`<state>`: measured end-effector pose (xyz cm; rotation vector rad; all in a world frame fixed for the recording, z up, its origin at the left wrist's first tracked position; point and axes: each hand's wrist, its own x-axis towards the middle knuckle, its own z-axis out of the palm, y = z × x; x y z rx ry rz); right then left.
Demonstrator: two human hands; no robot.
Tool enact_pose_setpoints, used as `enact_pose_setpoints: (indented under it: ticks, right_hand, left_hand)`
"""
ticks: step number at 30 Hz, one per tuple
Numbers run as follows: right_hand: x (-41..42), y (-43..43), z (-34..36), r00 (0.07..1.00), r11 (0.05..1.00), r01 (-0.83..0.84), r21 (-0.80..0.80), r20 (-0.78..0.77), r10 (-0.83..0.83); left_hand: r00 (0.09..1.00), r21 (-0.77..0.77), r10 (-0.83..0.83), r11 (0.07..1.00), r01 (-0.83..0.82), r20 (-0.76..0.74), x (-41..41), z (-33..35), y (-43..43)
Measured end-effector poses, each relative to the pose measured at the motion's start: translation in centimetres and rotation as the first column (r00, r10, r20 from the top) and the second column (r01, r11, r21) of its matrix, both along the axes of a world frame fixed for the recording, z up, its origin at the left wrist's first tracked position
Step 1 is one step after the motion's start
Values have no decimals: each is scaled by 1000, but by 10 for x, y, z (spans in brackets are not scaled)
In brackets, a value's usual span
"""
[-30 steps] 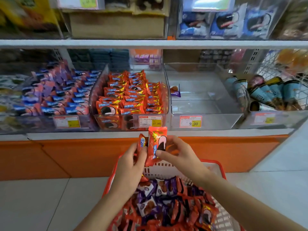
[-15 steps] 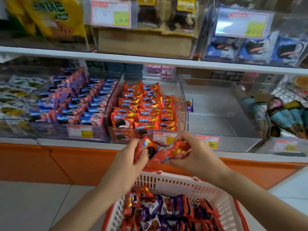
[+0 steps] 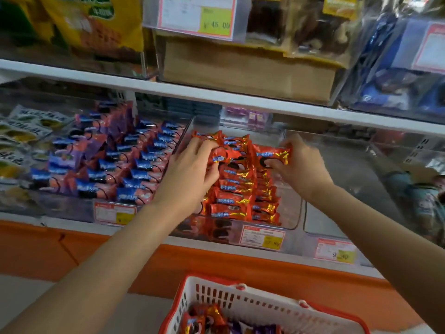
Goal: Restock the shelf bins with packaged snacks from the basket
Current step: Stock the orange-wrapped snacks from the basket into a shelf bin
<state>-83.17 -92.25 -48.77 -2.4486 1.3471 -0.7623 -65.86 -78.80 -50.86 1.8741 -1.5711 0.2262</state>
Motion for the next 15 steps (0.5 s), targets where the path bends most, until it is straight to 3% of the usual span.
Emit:
enact_pose_setpoints:
  ticks: [7, 11, 15]
  right_hand:
    - [44, -54, -20, 972, 988, 136, -70, -181, -147]
    - [61, -68, -21, 832, 936, 216, -277, -450, -325]
    - [75, -88, -30, 827, 947, 202, -249, -475, -301]
  left_hand:
    - [991, 139, 33, 989, -51, 126, 16, -15, -38]
    - [986, 179, 44, 981, -73, 161, 22, -28, -48]
    - [989, 127, 25, 991, -44, 143, 25, -34, -53]
